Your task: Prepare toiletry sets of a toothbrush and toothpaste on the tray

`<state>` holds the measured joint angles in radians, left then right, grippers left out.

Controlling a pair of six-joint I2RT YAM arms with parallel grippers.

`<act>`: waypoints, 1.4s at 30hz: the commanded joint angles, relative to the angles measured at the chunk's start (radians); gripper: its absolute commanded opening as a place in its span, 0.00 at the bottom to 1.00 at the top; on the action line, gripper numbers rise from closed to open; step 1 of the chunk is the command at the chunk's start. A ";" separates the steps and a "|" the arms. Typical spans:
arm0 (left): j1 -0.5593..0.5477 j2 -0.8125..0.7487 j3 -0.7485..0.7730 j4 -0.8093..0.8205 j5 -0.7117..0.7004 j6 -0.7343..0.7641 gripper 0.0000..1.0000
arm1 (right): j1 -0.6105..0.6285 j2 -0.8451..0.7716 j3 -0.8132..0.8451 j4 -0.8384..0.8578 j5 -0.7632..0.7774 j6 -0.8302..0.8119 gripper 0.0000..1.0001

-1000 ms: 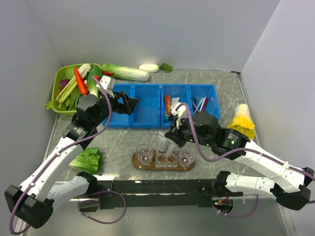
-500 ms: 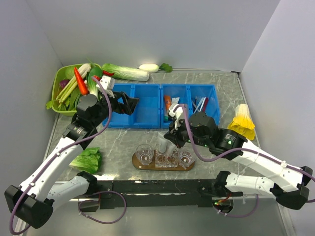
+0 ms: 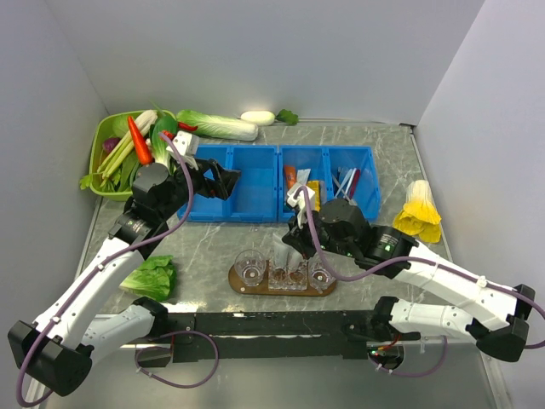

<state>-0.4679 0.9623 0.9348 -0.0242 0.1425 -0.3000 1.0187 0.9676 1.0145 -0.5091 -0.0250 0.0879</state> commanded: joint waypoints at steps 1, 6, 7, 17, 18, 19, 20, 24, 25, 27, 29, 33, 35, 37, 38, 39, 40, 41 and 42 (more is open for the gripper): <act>0.003 0.001 0.009 0.029 0.019 0.016 0.97 | 0.012 0.003 0.003 0.072 0.014 0.007 0.00; 0.002 0.001 0.009 0.029 0.019 0.016 0.97 | 0.014 0.003 -0.013 0.086 0.020 0.007 0.00; 0.002 0.001 0.010 0.029 0.022 0.016 0.97 | 0.012 0.005 -0.019 0.086 0.022 0.007 0.00; 0.002 0.003 0.010 0.029 0.025 0.016 0.97 | 0.017 0.028 -0.042 0.104 0.023 0.007 0.00; 0.002 0.001 0.010 0.029 0.025 0.016 0.97 | 0.017 0.029 -0.048 0.110 0.023 0.007 0.00; 0.002 0.001 0.009 0.029 0.025 0.016 0.97 | 0.015 0.029 -0.050 0.113 0.023 0.007 0.00; 0.002 0.003 0.010 0.029 0.026 0.016 0.97 | 0.017 0.031 -0.054 0.118 0.023 0.006 0.00; 0.002 0.003 0.009 0.032 0.031 0.016 0.97 | 0.018 0.033 -0.065 0.130 0.023 0.007 0.00; 0.002 0.003 0.009 0.032 0.031 0.016 0.97 | 0.018 0.034 -0.070 0.133 0.023 0.006 0.00; 0.003 0.001 0.009 0.032 0.031 0.018 0.97 | 0.020 0.036 -0.076 0.138 0.045 0.007 0.00; 0.002 0.003 0.009 0.033 0.031 0.018 0.97 | 0.021 0.039 -0.079 0.142 0.050 0.007 0.00; 0.002 0.001 0.010 0.033 0.032 0.018 0.97 | 0.021 0.042 -0.088 0.150 0.050 0.009 0.00; 0.002 0.001 0.009 0.033 0.034 0.018 0.97 | 0.023 0.043 -0.091 0.152 0.051 0.010 0.00; 0.002 0.003 0.009 0.033 0.034 0.016 0.97 | 0.024 0.045 -0.093 0.155 0.051 0.012 0.00; 0.003 0.001 0.007 0.035 0.035 0.016 0.97 | 0.026 0.043 -0.094 0.153 0.050 0.012 0.00; 0.002 0.001 0.007 0.035 0.035 0.016 0.97 | 0.026 0.046 -0.096 0.152 0.051 0.010 0.00; 0.002 0.001 0.009 0.035 0.035 0.016 0.97 | 0.027 0.045 -0.096 0.150 0.051 0.013 0.00; 0.002 0.003 0.007 0.035 0.037 0.016 0.97 | 0.027 0.046 -0.094 0.147 0.054 0.013 0.00; 0.002 0.003 0.007 0.035 0.039 0.016 0.97 | 0.026 0.043 -0.091 0.143 0.059 0.013 0.00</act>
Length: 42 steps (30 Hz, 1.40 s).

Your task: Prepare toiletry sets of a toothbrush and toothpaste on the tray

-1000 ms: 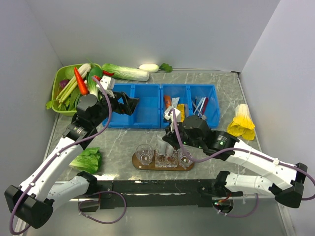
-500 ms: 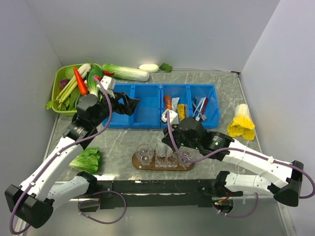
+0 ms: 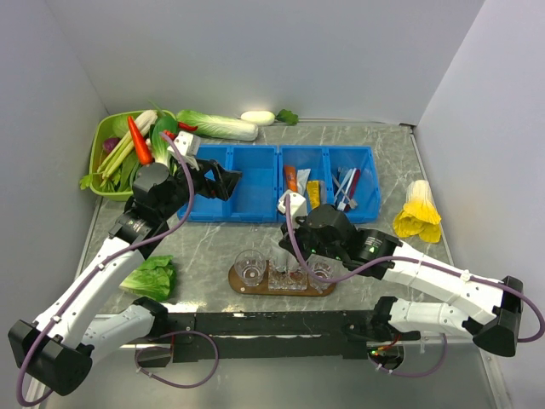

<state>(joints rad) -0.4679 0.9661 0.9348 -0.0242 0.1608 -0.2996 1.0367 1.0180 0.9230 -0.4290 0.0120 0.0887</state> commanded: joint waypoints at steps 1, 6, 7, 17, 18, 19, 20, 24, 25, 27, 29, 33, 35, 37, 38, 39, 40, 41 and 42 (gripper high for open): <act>0.002 -0.003 0.009 0.035 0.020 0.016 0.97 | 0.009 -0.007 0.002 0.059 0.023 0.013 0.00; 0.002 -0.004 0.007 0.035 0.022 0.016 0.97 | 0.013 -0.016 0.013 0.050 0.029 0.009 0.14; 0.002 -0.004 0.007 0.035 0.023 0.016 0.97 | 0.013 -0.018 0.013 0.050 0.029 0.009 0.18; 0.002 -0.006 0.009 0.035 0.022 0.016 0.97 | 0.013 -0.039 0.031 0.039 0.029 0.006 0.37; 0.002 -0.004 0.009 0.035 0.022 0.017 0.97 | 0.013 -0.041 0.031 0.039 0.031 0.006 0.38; 0.002 -0.004 0.009 0.033 0.023 0.017 0.97 | 0.014 -0.042 0.033 0.039 0.031 0.006 0.42; 0.002 -0.004 0.007 0.033 0.022 0.017 0.97 | 0.013 -0.044 0.034 0.038 0.031 0.006 0.44; 0.002 -0.004 0.007 0.033 0.019 0.017 0.97 | 0.014 -0.055 0.037 0.038 0.032 0.008 0.57; 0.002 -0.004 0.007 0.033 0.019 0.017 0.97 | 0.014 -0.058 0.037 0.038 0.032 0.009 0.64; 0.002 -0.006 0.007 0.033 0.014 0.017 0.97 | 0.013 -0.068 0.045 0.042 0.022 0.016 0.72; 0.003 -0.012 0.002 0.038 0.010 0.017 0.97 | 0.014 -0.084 0.054 0.050 0.002 0.019 0.76; 0.002 -0.023 -0.001 0.037 -0.018 0.020 0.97 | 0.011 -0.107 0.073 0.065 -0.006 0.017 0.86; 0.002 -0.023 -0.002 0.035 -0.036 0.014 0.97 | 0.003 -0.105 0.091 0.059 -0.007 0.011 0.87; 0.002 -0.017 -0.001 0.030 -0.059 0.010 0.97 | -0.003 -0.095 0.109 0.047 0.002 0.002 0.88; 0.002 -0.014 -0.001 0.029 -0.070 0.008 0.97 | -0.016 -0.091 0.114 0.045 0.002 -0.004 0.88; 0.003 -0.009 -0.001 0.027 -0.081 0.007 0.97 | -0.023 -0.090 0.116 0.047 0.005 -0.007 0.88; 0.003 -0.007 -0.002 0.027 -0.098 0.005 0.97 | -0.035 -0.087 0.116 0.053 0.002 -0.010 0.88; 0.003 -0.006 -0.002 0.027 -0.104 0.005 0.97 | -0.062 -0.090 0.117 0.059 -0.006 -0.012 0.89; 0.003 -0.003 -0.002 0.027 -0.109 0.005 0.97 | -0.084 -0.091 0.113 0.064 -0.007 -0.009 0.89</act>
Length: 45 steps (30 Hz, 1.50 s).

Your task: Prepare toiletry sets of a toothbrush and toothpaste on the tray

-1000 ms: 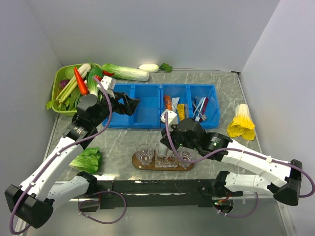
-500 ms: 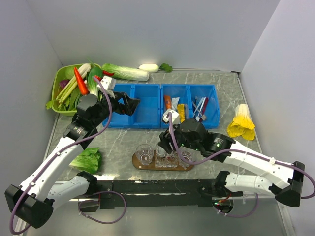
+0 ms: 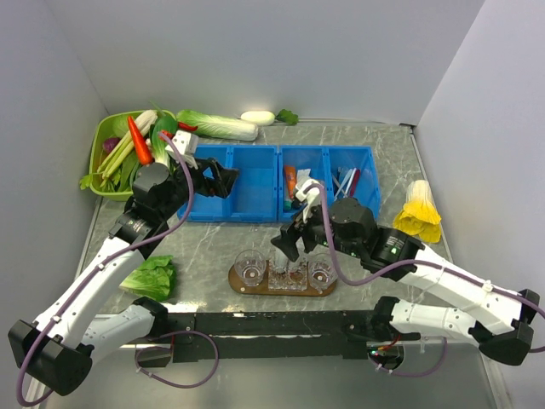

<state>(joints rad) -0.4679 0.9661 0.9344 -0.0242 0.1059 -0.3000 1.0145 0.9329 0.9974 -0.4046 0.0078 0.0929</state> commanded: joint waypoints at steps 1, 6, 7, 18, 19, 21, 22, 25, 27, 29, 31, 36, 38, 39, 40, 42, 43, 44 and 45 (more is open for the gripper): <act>0.003 -0.003 -0.006 0.027 -0.058 0.006 0.97 | -0.083 -0.011 0.034 0.056 -0.061 -0.009 0.88; 0.011 -0.003 -0.025 0.033 -0.103 0.015 0.97 | -0.246 -0.045 0.000 0.076 -0.141 -0.001 0.88; 0.015 -0.004 -0.028 0.036 -0.103 0.016 0.97 | -0.273 -0.060 -0.008 0.079 -0.150 0.004 0.88; 0.049 0.017 -0.036 0.033 -0.103 0.016 0.97 | -0.599 -0.124 -0.034 0.036 -0.233 0.028 0.84; 0.051 0.014 -0.036 0.033 -0.130 0.016 0.97 | -0.629 -0.118 -0.029 0.029 -0.245 0.037 0.82; 0.051 0.013 -0.036 0.029 -0.138 0.021 0.97 | -0.712 -0.091 -0.008 0.012 -0.265 0.048 0.77; 0.051 0.010 -0.036 0.027 -0.150 0.022 0.97 | -0.735 -0.080 -0.002 -0.005 -0.272 0.053 0.75; 0.051 -0.006 -0.042 0.027 -0.152 0.024 0.97 | -0.806 -0.036 -0.002 0.001 -0.287 0.056 0.73; 0.051 -0.017 -0.045 0.027 -0.144 0.025 0.97 | -0.844 0.019 0.004 0.012 -0.256 0.057 0.72; 0.051 -0.029 -0.055 0.027 -0.130 0.027 0.97 | -0.895 0.085 0.015 0.021 -0.236 0.071 0.71; 0.049 -0.038 -0.058 0.027 -0.121 0.027 0.97 | -0.916 0.130 0.026 0.036 -0.217 0.097 0.68; 0.049 -0.055 -0.063 0.026 -0.115 0.019 0.97 | -0.922 0.315 0.087 -0.003 -0.066 0.103 0.63; 0.049 -0.064 -0.062 0.027 -0.115 0.018 0.97 | -0.922 0.384 0.099 -0.010 -0.020 0.106 0.61; 0.048 -0.069 -0.065 0.027 -0.114 0.018 0.97 | -0.921 0.403 0.102 -0.008 -0.019 0.111 0.61; 0.048 -0.073 -0.068 0.026 -0.115 0.018 0.97 | -0.921 0.420 0.104 -0.005 -0.019 0.117 0.60; 0.048 -0.084 -0.069 0.027 -0.115 0.018 0.97 | -0.919 0.461 0.110 0.004 -0.016 0.148 0.59; 0.048 -0.084 -0.071 0.027 -0.114 0.016 0.97 | -0.918 0.475 0.113 0.009 -0.014 0.157 0.57; 0.048 -0.083 -0.071 0.027 -0.115 0.015 0.97 | -0.916 0.501 0.119 0.010 -0.015 0.174 0.57; 0.046 -0.084 -0.068 0.027 -0.097 0.015 0.97 | -0.913 0.515 0.124 0.024 -0.020 0.180 0.57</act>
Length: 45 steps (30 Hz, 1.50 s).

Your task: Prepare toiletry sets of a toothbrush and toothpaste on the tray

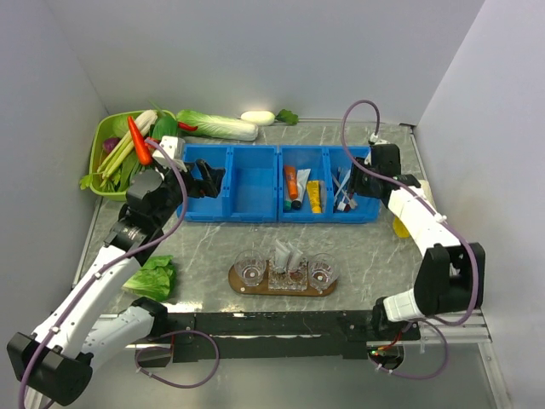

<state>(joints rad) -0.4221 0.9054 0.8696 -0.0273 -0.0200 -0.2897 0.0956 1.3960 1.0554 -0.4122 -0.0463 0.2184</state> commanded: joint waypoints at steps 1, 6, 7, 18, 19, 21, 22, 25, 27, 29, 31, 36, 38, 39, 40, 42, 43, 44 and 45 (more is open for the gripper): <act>0.000 -0.019 -0.003 0.030 0.032 0.001 0.97 | 0.018 0.067 0.077 0.035 0.039 0.059 0.57; -0.001 -0.013 -0.004 0.030 0.032 0.003 0.97 | 0.053 0.216 0.161 0.003 0.085 0.076 0.51; -0.001 -0.013 -0.004 0.030 0.031 0.004 0.97 | 0.056 0.237 0.188 -0.010 0.085 0.078 0.49; -0.004 0.003 -0.001 0.030 0.045 0.006 0.97 | 0.076 0.414 0.256 -0.043 0.115 0.139 0.46; -0.004 0.003 -0.003 0.030 0.045 0.006 0.97 | 0.078 0.428 0.256 -0.043 0.117 0.145 0.47; -0.004 0.003 -0.003 0.030 0.046 0.006 0.97 | 0.076 0.442 0.253 -0.040 0.111 0.150 0.47; -0.004 0.001 -0.001 0.029 0.048 0.006 0.97 | 0.076 0.454 0.253 -0.039 0.109 0.154 0.46; -0.004 0.000 -0.003 0.033 0.060 0.006 0.97 | 0.076 0.481 0.256 -0.034 0.097 0.157 0.46; -0.006 -0.002 -0.006 0.035 0.061 0.007 0.97 | 0.076 0.494 0.262 -0.039 0.088 0.159 0.46; -0.006 0.000 -0.004 0.035 0.058 0.007 0.97 | 0.076 0.500 0.264 -0.037 0.086 0.162 0.46; -0.006 0.001 -0.006 0.035 0.061 0.007 0.97 | 0.076 0.506 0.268 -0.034 0.089 0.164 0.46; -0.007 0.000 -0.004 0.035 0.058 0.009 0.97 | 0.078 0.520 0.276 -0.046 0.105 0.159 0.40; -0.007 0.001 -0.004 0.035 0.058 0.009 0.97 | 0.076 0.508 0.269 -0.043 0.112 0.156 0.36; -0.007 0.001 -0.004 0.035 0.058 0.009 0.97 | 0.076 0.497 0.262 -0.043 0.118 0.156 0.34; -0.007 0.003 -0.004 0.035 0.058 0.009 0.97 | 0.076 0.494 0.259 -0.043 0.121 0.151 0.33; -0.007 0.004 -0.004 0.035 0.061 0.009 0.97 | 0.076 0.483 0.259 -0.048 0.134 0.147 0.27; -0.007 0.004 -0.004 0.033 0.060 0.009 0.97 | 0.076 0.480 0.259 -0.053 0.137 0.142 0.26; -0.006 0.004 -0.004 0.033 0.060 0.011 0.97 | 0.076 0.477 0.259 -0.057 0.146 0.142 0.24; -0.007 0.003 -0.004 0.033 0.058 0.009 0.97 | 0.076 0.469 0.256 -0.057 0.151 0.139 0.23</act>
<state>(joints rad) -0.4252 0.9123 0.8677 -0.0273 0.0292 -0.2897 0.1661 1.9079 1.2907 -0.4591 0.0677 0.3603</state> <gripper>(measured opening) 0.969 0.249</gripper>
